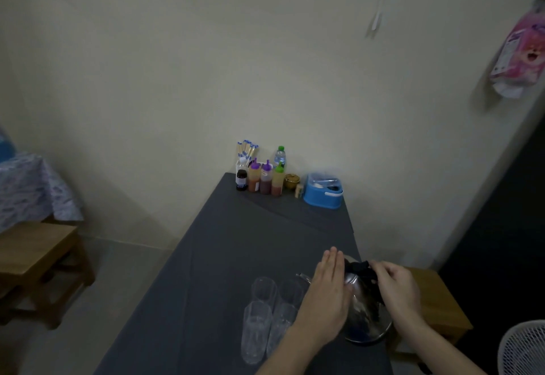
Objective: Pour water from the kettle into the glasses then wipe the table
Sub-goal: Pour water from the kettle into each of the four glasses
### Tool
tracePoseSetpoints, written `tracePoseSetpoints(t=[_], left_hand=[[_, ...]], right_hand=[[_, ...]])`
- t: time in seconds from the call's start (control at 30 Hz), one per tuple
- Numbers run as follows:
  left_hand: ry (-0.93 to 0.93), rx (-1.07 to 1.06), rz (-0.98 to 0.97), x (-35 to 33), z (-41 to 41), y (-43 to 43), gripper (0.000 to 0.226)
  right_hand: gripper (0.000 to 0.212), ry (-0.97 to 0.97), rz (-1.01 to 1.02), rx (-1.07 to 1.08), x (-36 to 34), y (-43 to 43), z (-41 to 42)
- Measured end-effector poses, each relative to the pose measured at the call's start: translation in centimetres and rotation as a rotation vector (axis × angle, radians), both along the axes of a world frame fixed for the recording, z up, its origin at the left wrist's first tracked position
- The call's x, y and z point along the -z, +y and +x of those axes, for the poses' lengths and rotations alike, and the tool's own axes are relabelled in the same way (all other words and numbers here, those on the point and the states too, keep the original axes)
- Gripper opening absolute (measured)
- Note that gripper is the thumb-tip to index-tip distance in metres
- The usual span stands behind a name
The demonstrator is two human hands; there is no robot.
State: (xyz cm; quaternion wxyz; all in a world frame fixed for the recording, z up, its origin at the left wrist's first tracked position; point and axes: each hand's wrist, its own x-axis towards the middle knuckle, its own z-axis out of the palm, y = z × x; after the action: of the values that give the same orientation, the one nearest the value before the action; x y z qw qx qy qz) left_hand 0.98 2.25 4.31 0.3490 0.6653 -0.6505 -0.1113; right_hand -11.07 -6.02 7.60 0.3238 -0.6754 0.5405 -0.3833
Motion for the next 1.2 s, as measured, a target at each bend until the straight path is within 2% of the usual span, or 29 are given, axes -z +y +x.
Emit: tracePoseSetpoints(t=[0.07, 0.23, 0.37, 0.47, 0.6, 1.2], left_hand=[[0.027, 0.043, 0.018, 0.4, 0.0, -0.6, 0.056], [0.272, 0.008, 0.068, 1.4, 0.4, -1.6, 0.093], [0.369, -0.013, 0.068, 1.4, 0.5, -1.5, 0.105], [0.397, -0.036, 0.093, 1.4, 0.6, -1.5, 0.101], [0.382, -0.049, 0.103, 1.6, 0.6, -1.4, 0.068], [0.45, -0.092, 0.004, 2.2, 0.4, -1.5, 0.066]], right_hand=[[0.034, 0.078, -0.061, -0.023, -0.4, -0.5, 0.2], [0.04, 0.251, -0.168, -0.077, -1.0, -1.9, 1.1], [0.042, 0.362, -0.221, -0.138, -1.3, -3.2, 1.8], [0.041, 0.429, -0.241, -0.17, -1.2, -3.8, 2.2], [0.043, 0.482, -0.263, -0.205, -1.6, -3.9, 2.6], [0.037, 0.61, -0.345, -0.253, -3.7, -3.5, 4.1]])
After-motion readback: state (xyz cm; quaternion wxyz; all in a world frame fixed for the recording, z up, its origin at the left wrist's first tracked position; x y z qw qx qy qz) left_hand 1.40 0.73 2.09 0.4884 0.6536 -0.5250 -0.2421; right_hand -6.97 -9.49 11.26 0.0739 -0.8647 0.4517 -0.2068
